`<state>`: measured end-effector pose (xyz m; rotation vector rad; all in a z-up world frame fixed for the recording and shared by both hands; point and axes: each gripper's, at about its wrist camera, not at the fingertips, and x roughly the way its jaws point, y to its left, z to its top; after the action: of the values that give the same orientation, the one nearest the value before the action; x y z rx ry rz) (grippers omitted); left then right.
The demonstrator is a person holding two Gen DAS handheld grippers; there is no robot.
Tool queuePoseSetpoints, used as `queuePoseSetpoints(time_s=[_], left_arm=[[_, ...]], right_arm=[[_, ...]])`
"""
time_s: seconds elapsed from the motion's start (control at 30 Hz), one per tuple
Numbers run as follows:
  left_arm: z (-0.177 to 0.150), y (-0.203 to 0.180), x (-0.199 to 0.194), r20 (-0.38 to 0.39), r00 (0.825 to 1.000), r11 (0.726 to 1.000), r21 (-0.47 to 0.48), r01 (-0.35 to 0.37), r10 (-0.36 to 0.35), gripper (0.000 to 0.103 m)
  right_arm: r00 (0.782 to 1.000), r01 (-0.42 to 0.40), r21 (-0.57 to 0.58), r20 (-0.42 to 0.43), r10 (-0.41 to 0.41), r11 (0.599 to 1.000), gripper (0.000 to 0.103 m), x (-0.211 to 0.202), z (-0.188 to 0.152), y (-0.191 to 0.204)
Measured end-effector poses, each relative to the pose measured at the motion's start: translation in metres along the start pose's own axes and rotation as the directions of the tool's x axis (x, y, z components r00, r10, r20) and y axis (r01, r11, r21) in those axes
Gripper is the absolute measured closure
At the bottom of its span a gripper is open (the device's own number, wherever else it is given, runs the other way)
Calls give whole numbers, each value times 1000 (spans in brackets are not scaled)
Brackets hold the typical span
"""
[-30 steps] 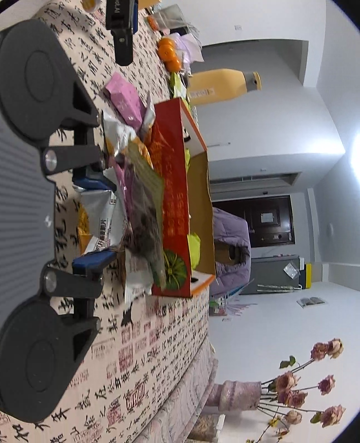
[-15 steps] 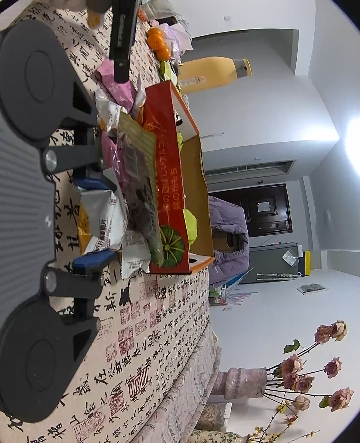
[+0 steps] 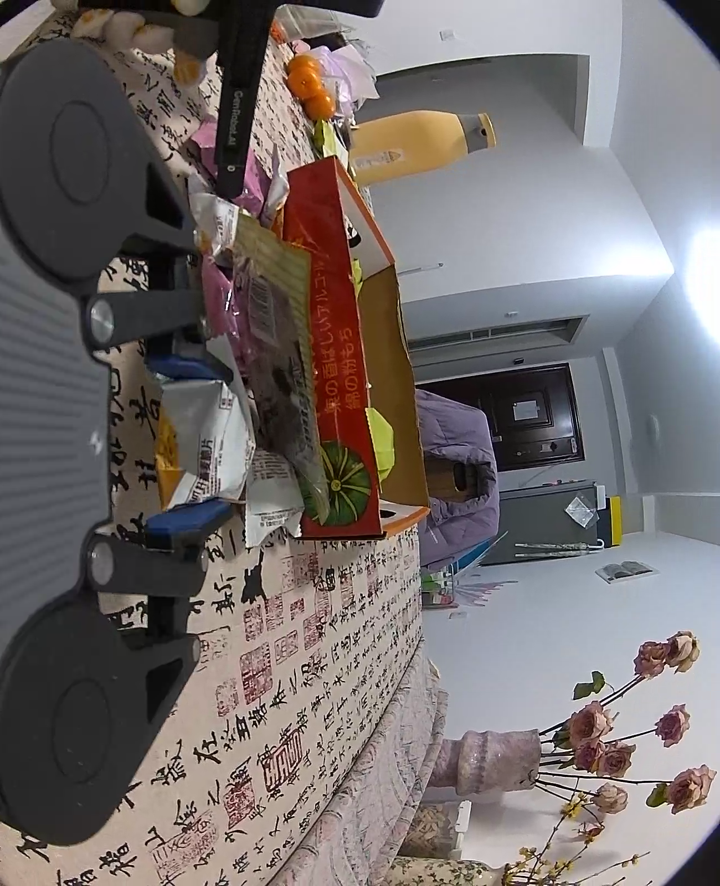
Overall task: Organize snacks
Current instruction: 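Grasp the pink packet with the left gripper while the right holds the white packet, then carry both held packets over the box and open both grippers inside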
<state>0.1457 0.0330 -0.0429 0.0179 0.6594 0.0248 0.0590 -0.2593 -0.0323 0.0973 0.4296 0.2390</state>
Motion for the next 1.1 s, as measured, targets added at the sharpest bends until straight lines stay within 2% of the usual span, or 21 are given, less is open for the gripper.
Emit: queuePoseSetpoints(time_s=[0.37, 0.8, 1.1], left_arm=[[-9, -1, -25, 56, 998, 1000, -4, -26, 26, 40], [-5, -7, -81, 201, 980, 1000, -6, 2, -1, 40], [6, -13, -84, 234, 972, 1000, -7, 17, -15, 40]], right_arm=[[1000, 4, 8, 9, -4, 1000, 59, -6, -1, -1], [999, 13, 12, 38, -13, 1000, 59, -13, 4, -5], [995, 42, 11, 86, -43, 999, 59, -17, 18, -12]])
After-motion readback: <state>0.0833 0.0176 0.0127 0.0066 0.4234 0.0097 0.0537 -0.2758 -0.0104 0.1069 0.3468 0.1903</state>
